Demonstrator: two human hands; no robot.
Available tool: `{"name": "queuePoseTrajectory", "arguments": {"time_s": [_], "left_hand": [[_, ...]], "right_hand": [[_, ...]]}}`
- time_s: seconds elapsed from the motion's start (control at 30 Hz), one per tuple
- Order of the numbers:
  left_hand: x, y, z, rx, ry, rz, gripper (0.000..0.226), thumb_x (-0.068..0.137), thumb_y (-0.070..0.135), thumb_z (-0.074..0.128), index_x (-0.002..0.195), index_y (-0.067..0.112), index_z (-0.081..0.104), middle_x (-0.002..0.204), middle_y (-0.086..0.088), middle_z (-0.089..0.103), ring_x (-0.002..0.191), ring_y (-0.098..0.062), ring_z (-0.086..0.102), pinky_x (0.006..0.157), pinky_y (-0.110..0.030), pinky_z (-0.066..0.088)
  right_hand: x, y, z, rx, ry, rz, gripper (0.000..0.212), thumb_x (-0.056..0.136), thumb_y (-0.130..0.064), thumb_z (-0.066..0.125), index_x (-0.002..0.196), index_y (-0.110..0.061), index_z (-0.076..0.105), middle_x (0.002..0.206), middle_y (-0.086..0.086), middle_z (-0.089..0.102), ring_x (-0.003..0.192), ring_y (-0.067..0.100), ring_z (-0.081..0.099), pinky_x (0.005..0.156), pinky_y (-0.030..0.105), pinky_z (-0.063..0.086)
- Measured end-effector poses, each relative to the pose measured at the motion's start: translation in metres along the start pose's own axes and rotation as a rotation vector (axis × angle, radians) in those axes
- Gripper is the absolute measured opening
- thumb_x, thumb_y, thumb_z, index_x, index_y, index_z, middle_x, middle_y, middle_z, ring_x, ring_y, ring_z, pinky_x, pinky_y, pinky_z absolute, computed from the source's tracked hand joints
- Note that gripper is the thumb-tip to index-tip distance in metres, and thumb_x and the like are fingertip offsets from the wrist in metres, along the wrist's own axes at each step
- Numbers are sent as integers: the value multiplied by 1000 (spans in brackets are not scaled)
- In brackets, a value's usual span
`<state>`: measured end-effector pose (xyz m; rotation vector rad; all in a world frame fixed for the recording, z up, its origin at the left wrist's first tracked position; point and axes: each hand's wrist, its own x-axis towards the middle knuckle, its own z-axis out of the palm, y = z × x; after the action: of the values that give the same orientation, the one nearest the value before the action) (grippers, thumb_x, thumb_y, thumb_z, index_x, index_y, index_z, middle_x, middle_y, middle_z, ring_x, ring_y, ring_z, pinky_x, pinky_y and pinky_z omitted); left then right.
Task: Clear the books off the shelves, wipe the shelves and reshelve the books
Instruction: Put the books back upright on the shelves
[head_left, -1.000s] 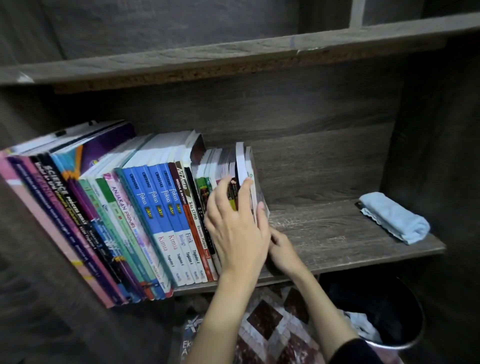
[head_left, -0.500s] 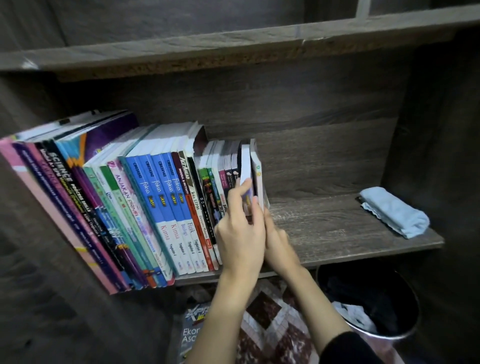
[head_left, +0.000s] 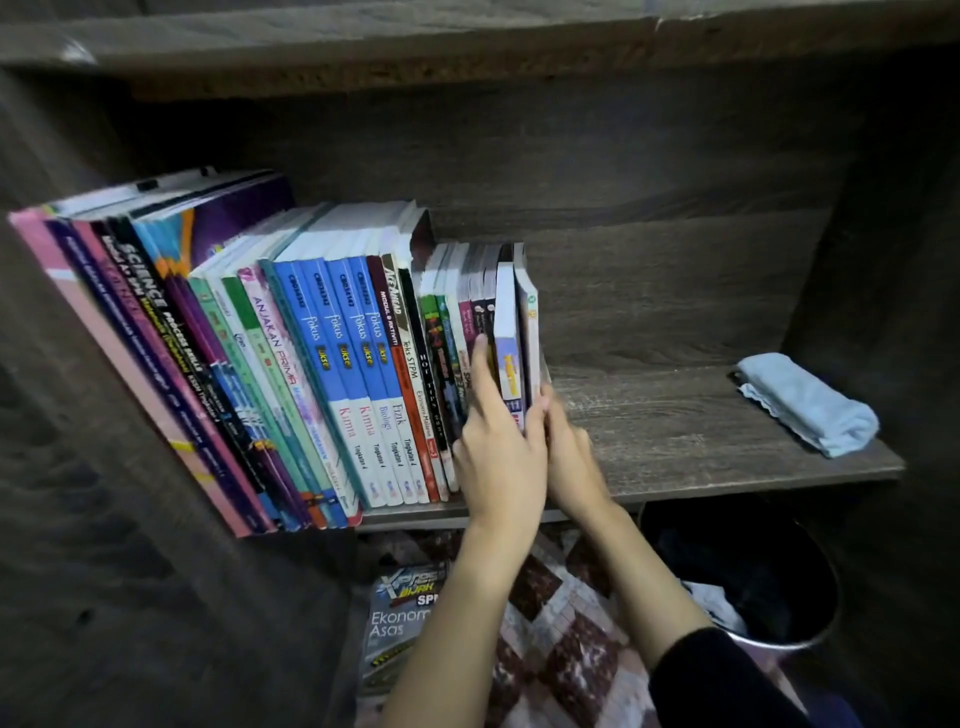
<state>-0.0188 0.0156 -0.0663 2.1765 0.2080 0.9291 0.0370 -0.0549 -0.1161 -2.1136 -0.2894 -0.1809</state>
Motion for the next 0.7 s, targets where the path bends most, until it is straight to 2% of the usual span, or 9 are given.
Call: {"name": "queuePoseTrajectory", "arguments": {"time_s": [0.07,0.1,0.17,0.27,0.37,0.5,0.63,0.7], "left_hand": [[0,-1,2,17,-2,35,70,92,30,59,149,15,22,116,-18,64,92,-36,65,72,-39,50],[0,-1,3,20,-10,37,68,93,28,57,149,13,23,116,-20,63,92,-38,64,72,-41,51],[0,0,4,30,-30,26,63,95,24,52,149,12,23,116,-23,62,90,-41,64,71,-45,52],[0,3,1,26,-73,29,60,96,20,48,149,13,21,106,-25,65,82,-41,65,68,-45,51],[1,5,-6,17,-117,41,60,97,19,46,150,11,19,96,-24,67,82,-40,66,67,-42,50],[4,9,-20,27,-142,74,59,97,18,48,148,10,21,102,-23,66,89,-39,65,71,-42,50],[8,7,-34,-17,-202,40,57,94,17,51,144,13,25,104,-22,65,91,-38,64,77,-47,54],[8,8,-44,-27,-220,39,55,94,15,52,143,14,27,104,-17,65,88,-31,64,77,-38,53]], "right_hand": [[-1,-3,-2,31,-3,20,62,93,-48,15,153,-30,14,118,21,61,105,37,58,80,36,40],[-1,-2,-2,28,-6,24,55,100,-42,20,153,-30,13,117,22,61,105,36,58,76,33,37],[3,2,-1,-4,-14,25,53,104,-31,31,153,-29,12,117,23,61,104,36,58,74,30,33],[6,10,5,-3,21,-4,54,103,-30,36,152,-31,15,107,22,65,98,38,61,79,36,45],[10,17,9,-25,54,-46,52,102,-28,37,151,-29,19,100,22,68,87,38,64,77,43,50],[13,20,13,-19,96,-69,51,102,-26,38,150,-31,22,108,20,67,90,40,64,78,47,51],[18,25,17,-10,137,-45,50,99,-25,44,146,-29,28,105,19,68,93,39,64,77,43,49],[18,23,18,6,133,-60,49,99,-24,44,145,-29,29,106,18,68,93,39,64,78,45,50]]}}
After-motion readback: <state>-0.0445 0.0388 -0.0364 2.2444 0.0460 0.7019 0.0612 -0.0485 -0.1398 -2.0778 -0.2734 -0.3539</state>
